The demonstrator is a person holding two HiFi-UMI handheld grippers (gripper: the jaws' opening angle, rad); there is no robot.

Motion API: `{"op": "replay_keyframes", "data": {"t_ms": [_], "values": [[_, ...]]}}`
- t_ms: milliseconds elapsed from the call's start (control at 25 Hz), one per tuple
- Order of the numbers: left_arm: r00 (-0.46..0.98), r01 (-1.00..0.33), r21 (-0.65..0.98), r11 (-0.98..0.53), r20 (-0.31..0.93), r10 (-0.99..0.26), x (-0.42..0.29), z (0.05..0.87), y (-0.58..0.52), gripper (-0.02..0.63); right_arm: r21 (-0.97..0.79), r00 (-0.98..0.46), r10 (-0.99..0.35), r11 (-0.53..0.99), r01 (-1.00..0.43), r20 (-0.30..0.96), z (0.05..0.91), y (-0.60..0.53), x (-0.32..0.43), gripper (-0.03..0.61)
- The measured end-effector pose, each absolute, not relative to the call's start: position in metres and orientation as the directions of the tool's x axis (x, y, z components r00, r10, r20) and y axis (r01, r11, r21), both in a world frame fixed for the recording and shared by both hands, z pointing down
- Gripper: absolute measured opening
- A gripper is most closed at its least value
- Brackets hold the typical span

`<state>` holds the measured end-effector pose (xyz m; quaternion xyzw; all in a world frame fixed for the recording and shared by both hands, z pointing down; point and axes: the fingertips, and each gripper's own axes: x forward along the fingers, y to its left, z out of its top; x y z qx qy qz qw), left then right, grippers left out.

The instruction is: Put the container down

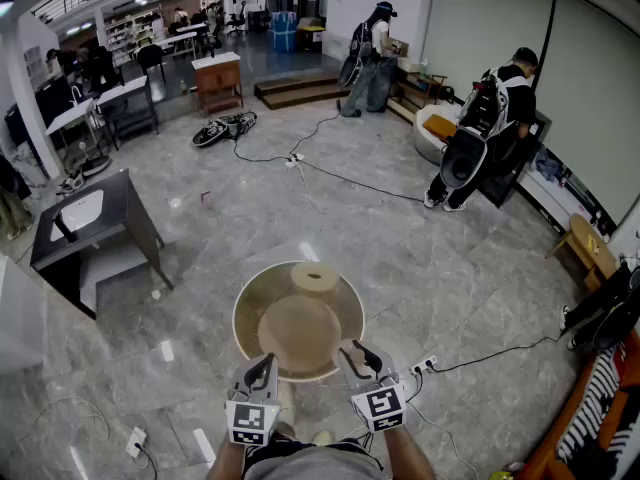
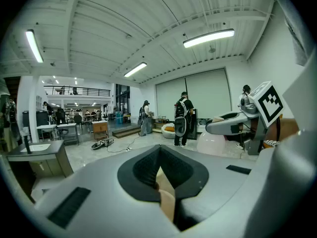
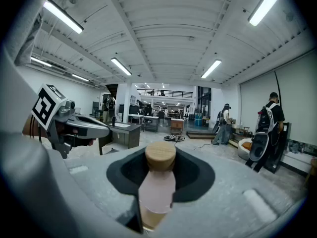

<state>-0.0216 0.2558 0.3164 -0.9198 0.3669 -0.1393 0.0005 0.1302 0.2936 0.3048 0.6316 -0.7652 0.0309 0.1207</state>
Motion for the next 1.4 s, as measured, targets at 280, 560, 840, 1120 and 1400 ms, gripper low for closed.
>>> {"op": "replay_keyframes", "data": {"t_ms": [280, 560, 840, 1120, 1400], "values": [[0.687, -0.68, -0.098, -0.727, 0.26, -0.678, -0.032, 0.319, 0.254, 0.017, 0.092, -0.188, -0.961, 0.21, -0.973, 0.204, 0.302, 0.29, 0.119, 0.123], [0.676, -0.692, -0.098, -0.716, 0.261, -0.689, -0.037, 0.319, 0.251, 0.017, 0.087, -0.209, -0.955, 0.231, -0.969, 0.21, 0.303, 0.285, 0.114, 0.123], [0.659, -0.707, -0.097, -0.701, 0.27, -0.702, -0.047, 0.323, 0.243, 0.017, 0.089, -0.234, -0.949, 0.258, -0.962, 0.212, 0.305, 0.273, 0.104, 0.123], [0.641, -0.722, -0.093, -0.685, 0.283, -0.714, -0.055, 0.33, 0.231, 0.017, 0.089, -0.274, -0.936, 0.299, -0.95, 0.223, 0.313, 0.259, 0.091, 0.123], [0.62, -0.742, -0.08, -0.666, 0.297, -0.726, -0.064, 0.339, 0.206, 0.017, 0.09, -0.318, -0.916, 0.348, -0.933, 0.243, 0.324, 0.231, 0.073, 0.123]]}}
